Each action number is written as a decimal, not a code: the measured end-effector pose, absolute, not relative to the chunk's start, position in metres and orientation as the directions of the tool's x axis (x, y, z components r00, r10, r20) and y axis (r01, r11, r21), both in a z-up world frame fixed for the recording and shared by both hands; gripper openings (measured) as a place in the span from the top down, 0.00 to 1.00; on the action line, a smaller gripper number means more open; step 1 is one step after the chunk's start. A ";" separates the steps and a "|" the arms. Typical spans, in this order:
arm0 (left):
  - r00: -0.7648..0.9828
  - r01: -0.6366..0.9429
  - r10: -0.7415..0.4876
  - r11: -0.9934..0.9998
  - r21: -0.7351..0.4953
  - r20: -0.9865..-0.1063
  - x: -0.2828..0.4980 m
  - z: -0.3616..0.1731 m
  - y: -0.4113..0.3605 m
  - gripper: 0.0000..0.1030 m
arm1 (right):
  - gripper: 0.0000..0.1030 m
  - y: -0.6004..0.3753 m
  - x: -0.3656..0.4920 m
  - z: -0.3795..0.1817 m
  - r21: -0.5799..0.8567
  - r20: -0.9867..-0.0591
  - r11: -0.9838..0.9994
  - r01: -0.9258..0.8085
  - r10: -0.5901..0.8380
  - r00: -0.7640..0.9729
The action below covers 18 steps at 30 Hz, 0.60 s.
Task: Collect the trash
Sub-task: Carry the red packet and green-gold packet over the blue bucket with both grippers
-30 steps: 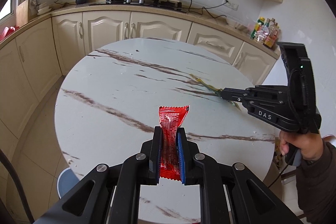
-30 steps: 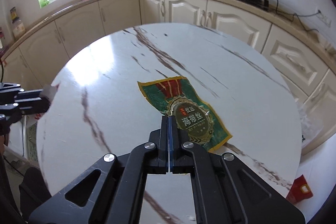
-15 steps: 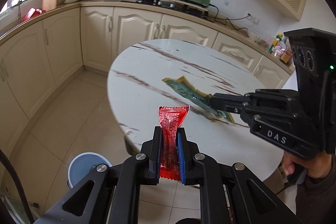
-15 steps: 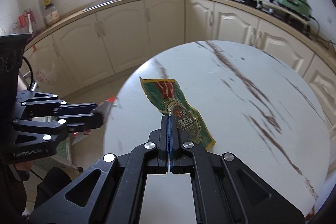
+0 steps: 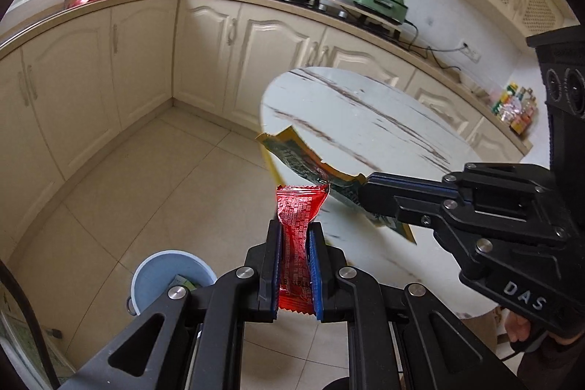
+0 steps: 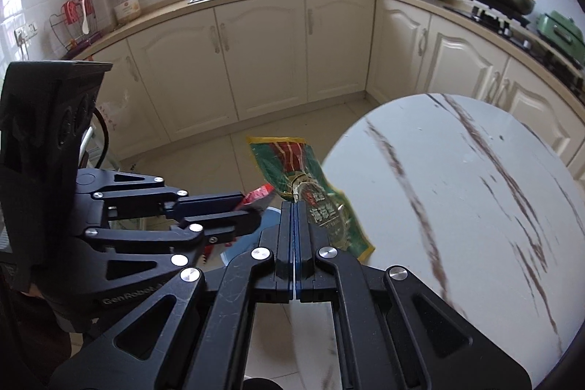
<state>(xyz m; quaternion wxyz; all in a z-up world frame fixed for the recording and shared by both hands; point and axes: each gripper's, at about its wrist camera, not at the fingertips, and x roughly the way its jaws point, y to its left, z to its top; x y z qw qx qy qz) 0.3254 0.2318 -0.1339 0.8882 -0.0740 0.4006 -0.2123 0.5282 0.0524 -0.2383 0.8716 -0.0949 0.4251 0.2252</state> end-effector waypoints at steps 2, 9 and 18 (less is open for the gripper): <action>0.595 0.299 -0.428 0.904 -0.307 -0.680 0.327 -0.137 0.246 0.90 | 0.98 0.070 0.531 -0.241 0.031 -0.786 0.868 -0.495 0.327 0.524; 0.631 0.201 -0.369 0.927 -0.315 -0.682 0.322 -0.151 0.307 0.90 | 0.98 0.142 0.554 -0.255 0.043 -0.789 0.819 -0.572 0.379 0.484; 0.553 0.093 -0.290 0.953 -0.288 -0.781 0.354 -0.225 0.360 0.90 | 0.98 0.215 0.603 -0.346 0.099 -0.855 0.806 -0.583 0.369 0.364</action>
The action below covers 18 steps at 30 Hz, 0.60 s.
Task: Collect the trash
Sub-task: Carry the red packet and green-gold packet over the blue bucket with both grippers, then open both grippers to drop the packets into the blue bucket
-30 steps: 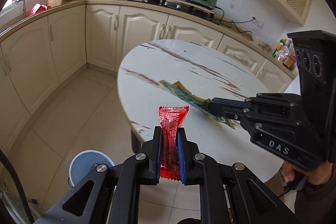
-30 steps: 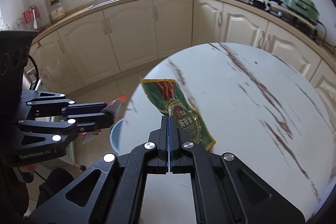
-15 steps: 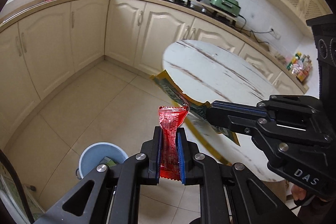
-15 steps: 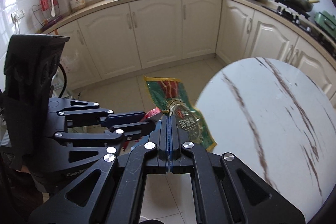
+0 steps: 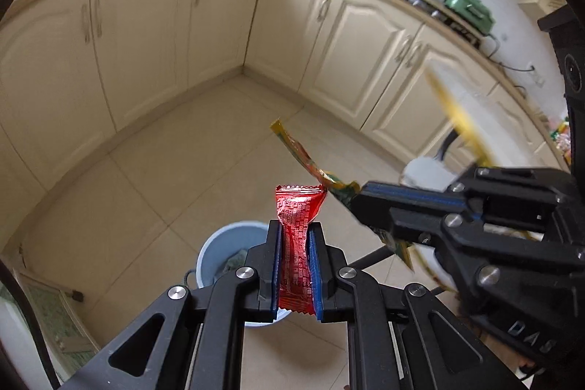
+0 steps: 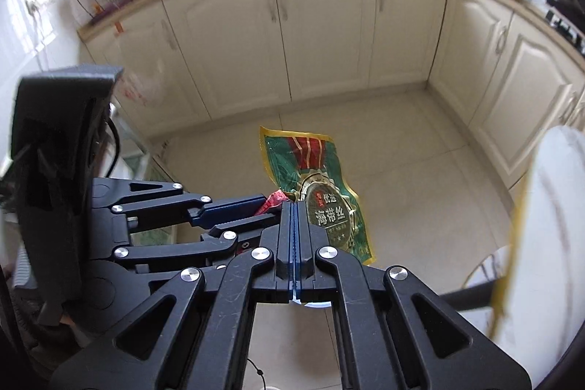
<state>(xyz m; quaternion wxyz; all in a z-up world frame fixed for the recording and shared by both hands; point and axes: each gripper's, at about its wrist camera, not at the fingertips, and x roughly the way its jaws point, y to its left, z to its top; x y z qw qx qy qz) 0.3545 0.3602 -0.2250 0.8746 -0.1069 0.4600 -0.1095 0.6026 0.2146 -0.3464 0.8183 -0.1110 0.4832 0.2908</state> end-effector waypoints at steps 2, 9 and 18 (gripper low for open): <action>0.514 0.072 -0.293 0.951 -0.299 -0.806 0.369 -0.256 0.366 0.90 | 0.98 0.220 0.614 -0.378 0.121 -0.876 0.814 -0.567 0.357 0.326; 0.378 0.030 -0.326 0.940 -0.341 -0.866 0.423 -0.353 0.367 0.90 | 0.98 0.214 0.657 -0.492 0.159 -0.939 0.860 -0.485 0.284 0.196; 0.266 -0.003 -0.309 0.947 -0.321 -0.913 0.495 -0.430 0.347 0.58 | 0.72 0.186 0.687 -0.556 0.136 -0.963 0.911 -0.390 0.214 0.163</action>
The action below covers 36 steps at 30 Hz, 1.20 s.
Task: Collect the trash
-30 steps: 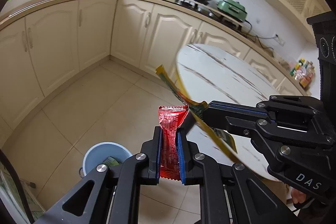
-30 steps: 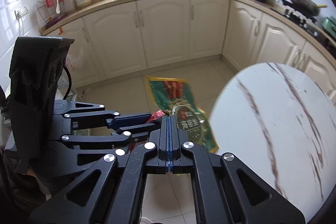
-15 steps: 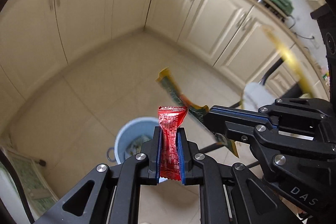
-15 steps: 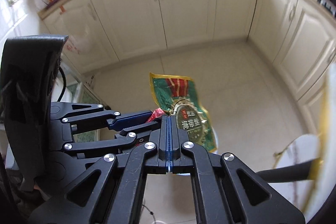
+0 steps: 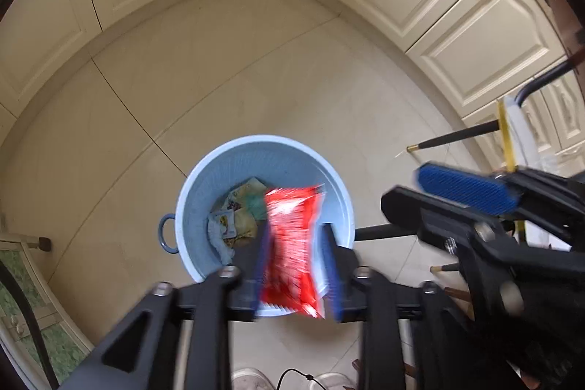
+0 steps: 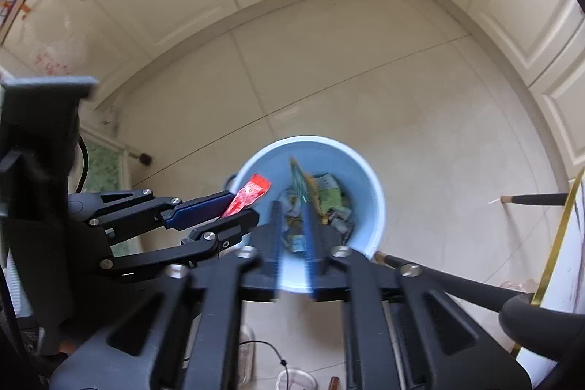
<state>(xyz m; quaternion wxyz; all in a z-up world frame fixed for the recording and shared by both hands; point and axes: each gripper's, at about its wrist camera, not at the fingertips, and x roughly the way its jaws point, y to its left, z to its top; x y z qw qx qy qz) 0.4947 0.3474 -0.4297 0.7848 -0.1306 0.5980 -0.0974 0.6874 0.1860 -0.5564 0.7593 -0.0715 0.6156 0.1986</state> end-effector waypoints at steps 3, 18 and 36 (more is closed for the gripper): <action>0.264 -0.019 -0.298 0.949 -0.314 -0.918 0.508 -0.441 0.341 0.37 | 0.57 0.178 0.690 -0.560 0.122 -0.964 0.916 -0.382 0.201 0.173; 0.445 -0.235 -0.013 0.963 -0.131 -0.895 0.460 -0.370 0.369 0.27 | 0.26 0.201 0.654 -0.494 0.042 -0.931 0.904 -0.425 0.190 0.311; 0.803 -0.189 0.067 0.971 -0.146 -0.592 0.313 -0.185 0.277 0.06 | 0.03 0.159 0.478 -0.254 0.014 -0.711 0.898 -0.441 0.318 0.627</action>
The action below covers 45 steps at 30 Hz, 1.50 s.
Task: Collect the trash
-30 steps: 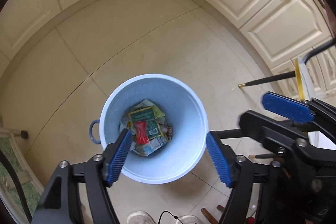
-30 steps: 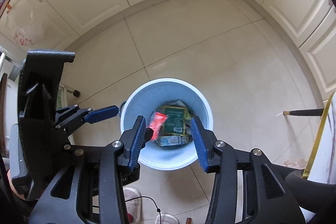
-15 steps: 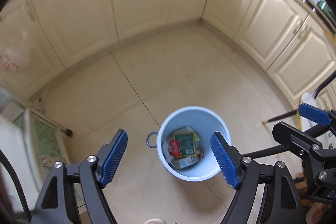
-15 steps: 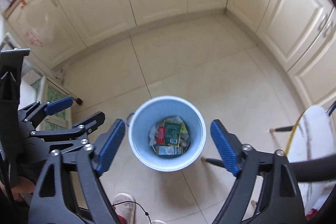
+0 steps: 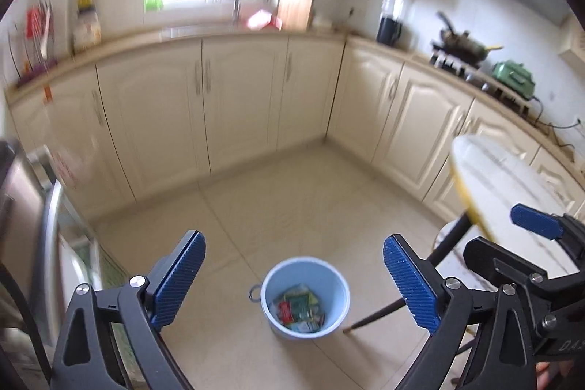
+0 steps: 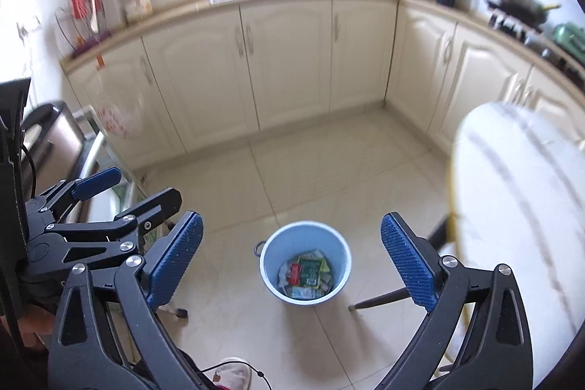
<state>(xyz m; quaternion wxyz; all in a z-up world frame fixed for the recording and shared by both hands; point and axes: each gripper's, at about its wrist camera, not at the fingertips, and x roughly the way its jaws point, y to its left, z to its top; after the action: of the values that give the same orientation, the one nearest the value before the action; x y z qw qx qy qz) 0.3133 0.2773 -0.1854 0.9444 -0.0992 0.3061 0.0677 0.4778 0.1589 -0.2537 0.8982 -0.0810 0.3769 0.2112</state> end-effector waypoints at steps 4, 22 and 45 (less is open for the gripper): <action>0.869 -0.165 0.083 0.978 -0.129 -0.488 0.271 -0.151 0.241 0.01 | 0.00 0.136 0.431 -0.198 -0.033 -0.633 0.913 -0.406 0.295 0.716; 0.981 -0.096 0.084 0.993 -0.065 -0.173 -0.014 -0.116 0.114 0.01 | 0.00 0.050 0.248 -0.021 -0.057 -0.320 0.976 -0.212 0.183 0.930; 0.994 -0.090 0.086 0.994 -0.067 -0.062 -0.149 -0.142 0.130 0.01 | 0.00 0.041 0.173 0.019 -0.070 -0.174 0.992 -0.102 0.088 0.981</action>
<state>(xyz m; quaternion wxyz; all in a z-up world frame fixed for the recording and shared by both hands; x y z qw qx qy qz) -0.1494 0.1300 -0.1416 0.9980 -0.0347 0.0296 0.0439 0.1731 0.0413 0.0189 0.9944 -0.0394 0.0857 0.0479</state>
